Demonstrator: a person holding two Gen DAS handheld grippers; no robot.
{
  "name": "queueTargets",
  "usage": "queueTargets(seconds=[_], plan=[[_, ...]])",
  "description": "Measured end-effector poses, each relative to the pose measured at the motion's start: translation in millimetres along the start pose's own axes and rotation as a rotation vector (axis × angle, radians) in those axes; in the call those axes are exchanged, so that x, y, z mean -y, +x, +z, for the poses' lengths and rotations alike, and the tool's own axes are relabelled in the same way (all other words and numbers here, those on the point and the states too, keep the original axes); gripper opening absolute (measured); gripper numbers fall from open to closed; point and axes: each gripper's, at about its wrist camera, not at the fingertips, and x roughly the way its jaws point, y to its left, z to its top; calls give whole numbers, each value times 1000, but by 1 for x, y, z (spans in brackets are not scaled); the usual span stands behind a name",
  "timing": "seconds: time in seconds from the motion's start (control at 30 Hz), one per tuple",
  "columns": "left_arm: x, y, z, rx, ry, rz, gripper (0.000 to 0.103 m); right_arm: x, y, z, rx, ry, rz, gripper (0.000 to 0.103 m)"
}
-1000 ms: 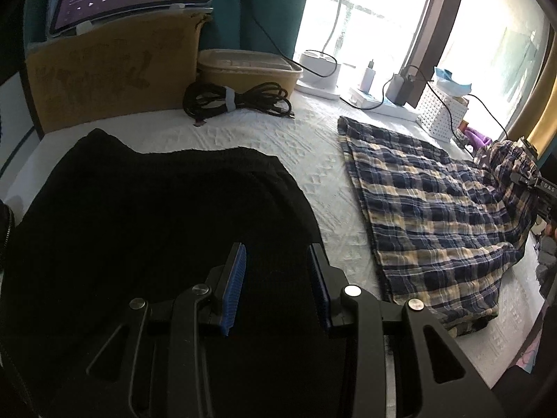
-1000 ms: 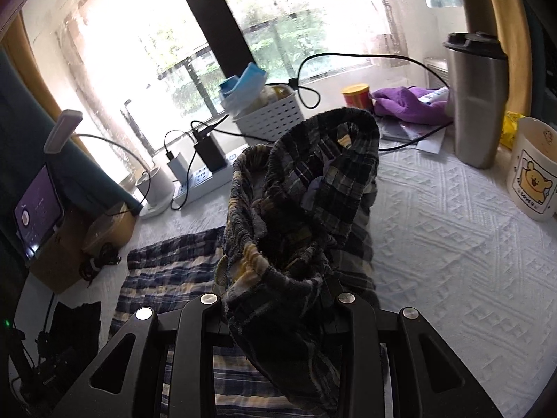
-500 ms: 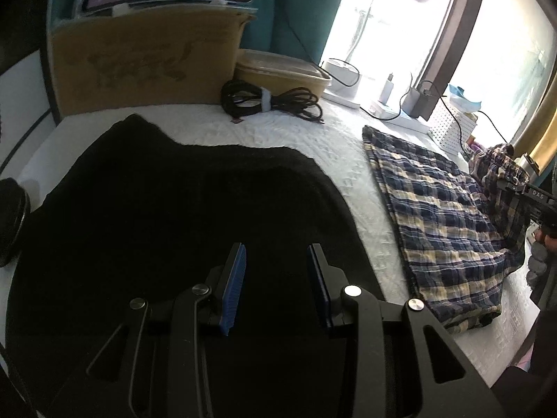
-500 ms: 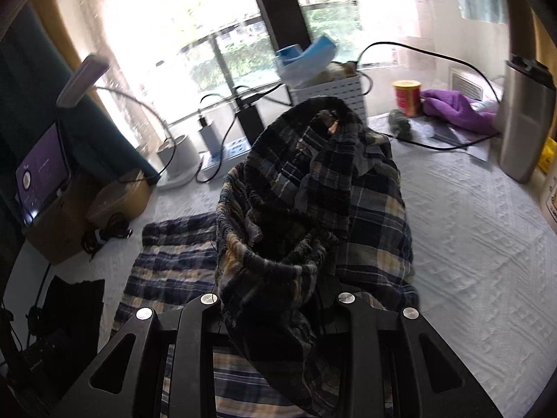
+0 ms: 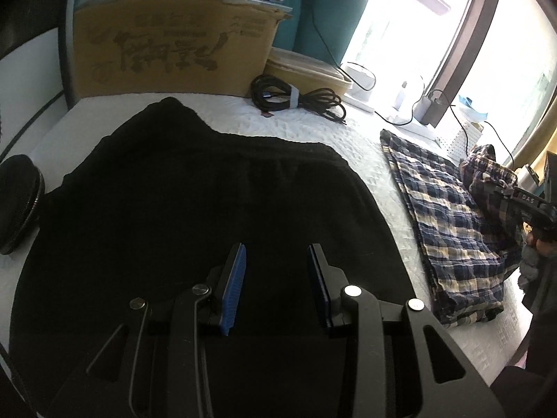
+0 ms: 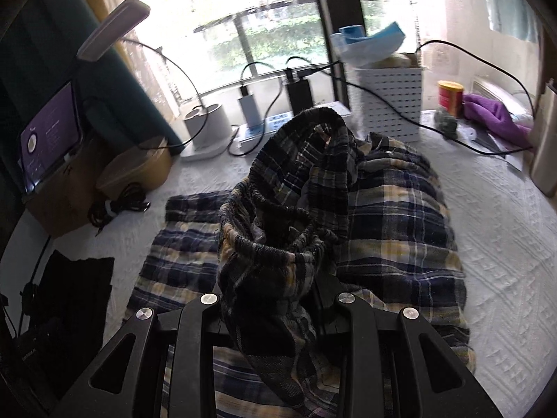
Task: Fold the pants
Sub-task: 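Lift the waistband with the right gripper and fold it over onto the pant legs, then open the right gripper and release the folded waistband onto the pants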
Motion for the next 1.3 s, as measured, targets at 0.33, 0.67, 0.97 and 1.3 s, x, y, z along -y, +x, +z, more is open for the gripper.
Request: queueTargets(seconds=[0.33,0.67,0.97,1.3], plan=[[-6,-4,-2,-5,0,-17,36,-38,19,-6,-38,-65,31,31],[-8,-10,0,-5,5,-8,36,-72,30,-13,-65,-129,60,31],[-14,-17,-3,2,-12,6,36,-119,43,-35,-125,-308,50,31],[9,-18,-2,0,13,-3,36,-138,28,-52,-101,-418,156,74]])
